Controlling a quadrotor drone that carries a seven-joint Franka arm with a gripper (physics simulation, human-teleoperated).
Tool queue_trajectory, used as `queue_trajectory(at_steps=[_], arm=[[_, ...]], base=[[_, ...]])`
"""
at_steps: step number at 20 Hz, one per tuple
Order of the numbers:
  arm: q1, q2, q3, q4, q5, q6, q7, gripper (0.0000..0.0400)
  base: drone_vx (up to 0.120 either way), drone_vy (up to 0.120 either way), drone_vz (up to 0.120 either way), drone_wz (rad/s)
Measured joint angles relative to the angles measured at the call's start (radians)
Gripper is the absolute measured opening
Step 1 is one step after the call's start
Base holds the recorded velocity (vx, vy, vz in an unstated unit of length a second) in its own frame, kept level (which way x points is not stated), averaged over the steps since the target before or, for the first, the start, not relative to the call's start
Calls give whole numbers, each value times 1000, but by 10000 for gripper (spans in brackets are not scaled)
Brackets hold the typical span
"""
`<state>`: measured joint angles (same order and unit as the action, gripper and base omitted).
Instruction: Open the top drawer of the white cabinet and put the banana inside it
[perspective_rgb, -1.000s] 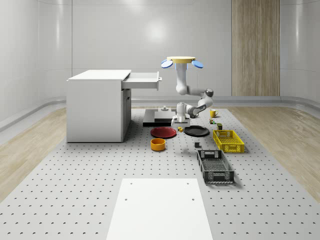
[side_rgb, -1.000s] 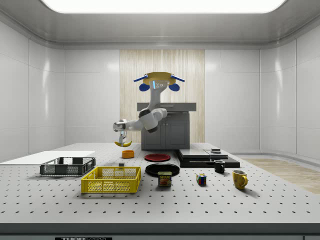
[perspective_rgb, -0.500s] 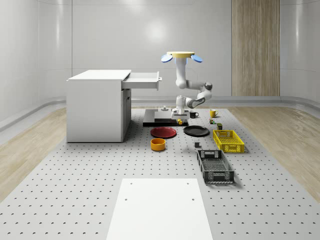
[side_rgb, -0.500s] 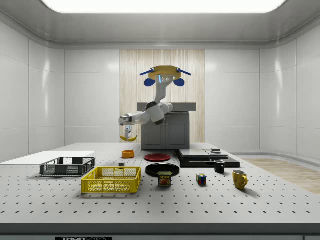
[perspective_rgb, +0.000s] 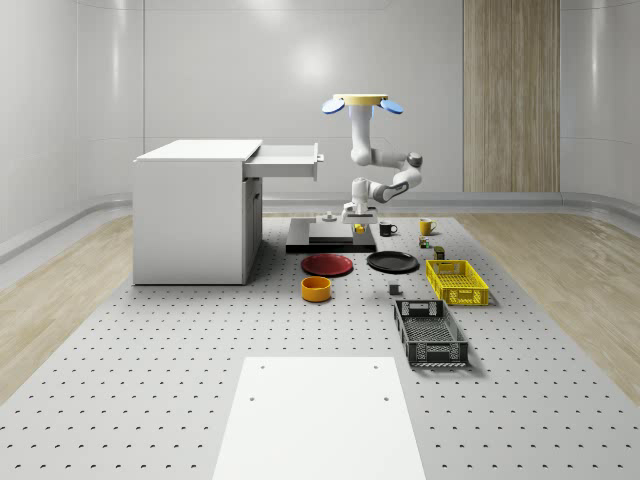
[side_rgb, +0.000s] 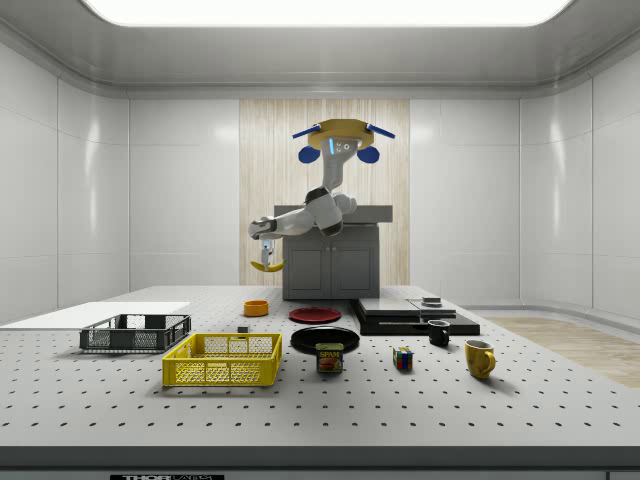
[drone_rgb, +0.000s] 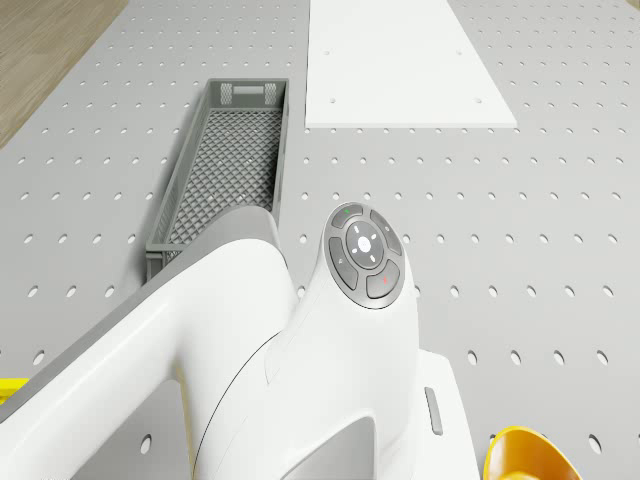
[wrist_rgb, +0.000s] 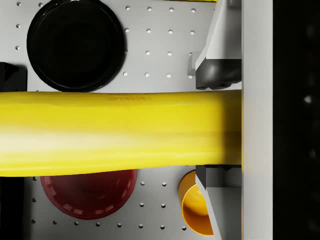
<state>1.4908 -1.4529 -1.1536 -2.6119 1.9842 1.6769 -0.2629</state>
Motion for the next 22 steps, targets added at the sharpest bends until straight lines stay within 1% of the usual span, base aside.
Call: queue_trajectory(at_steps=[22], arm=[[12, -25, 0, 2, -12, 23, -8, 193]], base=[[-120, 0, 120, 0]])
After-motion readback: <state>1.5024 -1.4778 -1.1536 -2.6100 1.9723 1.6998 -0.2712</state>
